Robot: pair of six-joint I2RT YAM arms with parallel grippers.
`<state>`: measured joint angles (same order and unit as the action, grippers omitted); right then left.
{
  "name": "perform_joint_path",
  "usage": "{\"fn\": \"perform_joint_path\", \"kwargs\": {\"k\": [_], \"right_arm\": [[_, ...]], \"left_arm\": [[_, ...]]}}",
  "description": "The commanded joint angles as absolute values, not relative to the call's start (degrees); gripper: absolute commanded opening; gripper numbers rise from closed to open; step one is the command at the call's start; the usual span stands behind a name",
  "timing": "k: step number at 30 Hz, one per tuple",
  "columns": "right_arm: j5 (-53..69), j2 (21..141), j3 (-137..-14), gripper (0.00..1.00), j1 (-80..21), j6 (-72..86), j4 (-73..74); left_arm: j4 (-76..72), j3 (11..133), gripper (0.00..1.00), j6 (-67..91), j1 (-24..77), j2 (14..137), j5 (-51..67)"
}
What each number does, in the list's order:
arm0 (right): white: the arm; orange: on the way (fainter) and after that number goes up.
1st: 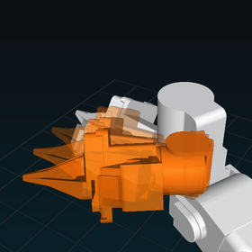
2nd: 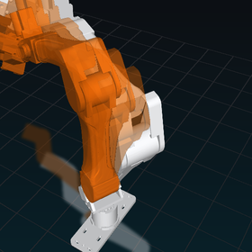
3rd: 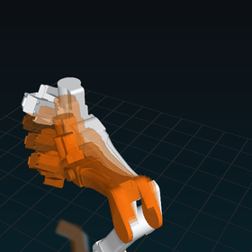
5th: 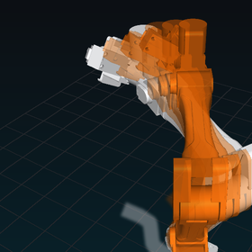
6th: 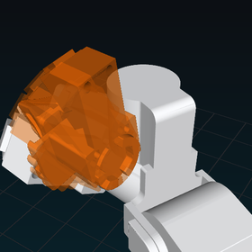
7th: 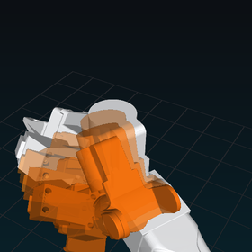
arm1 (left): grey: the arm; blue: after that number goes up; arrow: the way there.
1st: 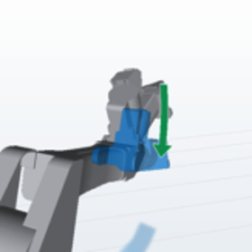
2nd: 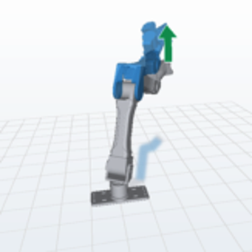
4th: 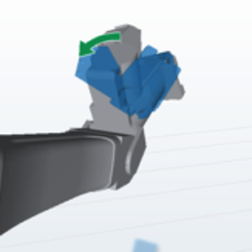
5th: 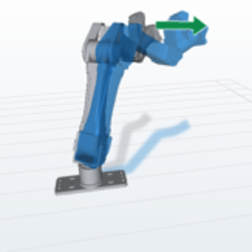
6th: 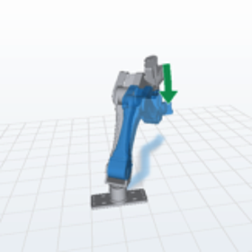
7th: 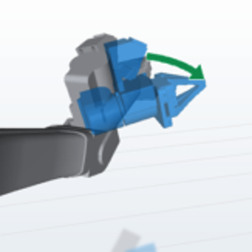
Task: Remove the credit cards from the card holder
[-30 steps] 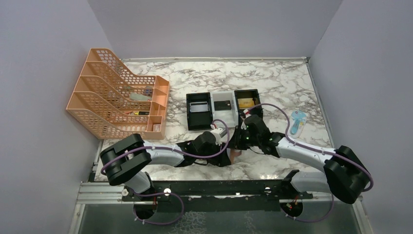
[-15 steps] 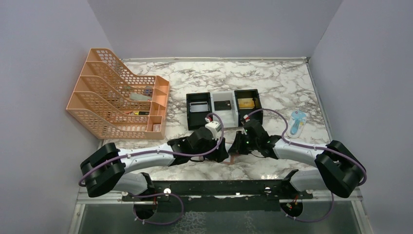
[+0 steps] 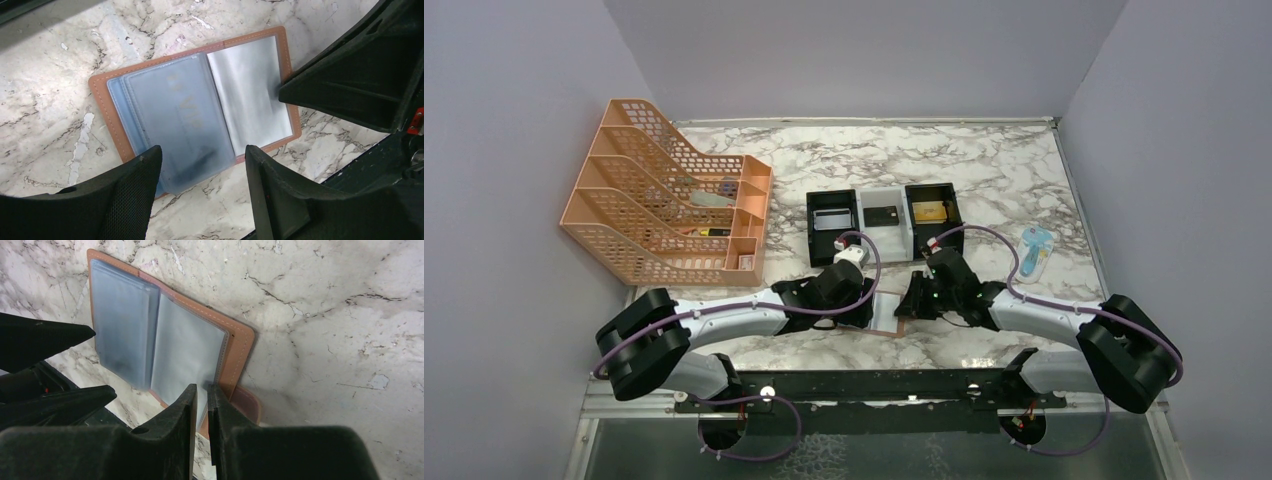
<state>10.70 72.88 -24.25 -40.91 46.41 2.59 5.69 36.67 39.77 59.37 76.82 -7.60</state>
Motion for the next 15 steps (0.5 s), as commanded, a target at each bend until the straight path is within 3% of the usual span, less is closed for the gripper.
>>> {"fn": "perform_joint_path", "kwargs": {"k": [1,15], "right_arm": [[9.1,73.2,-22.9,0.16,-40.8,45.1,4.5],[9.6,73.8,-22.6,0.16,-40.8,45.3,4.1]], "left_arm": [[6.4,38.1,0.64,40.9,59.3,77.4,-9.9],[6.7,37.9,0.62,41.1,59.4,79.1,-8.7]]}}
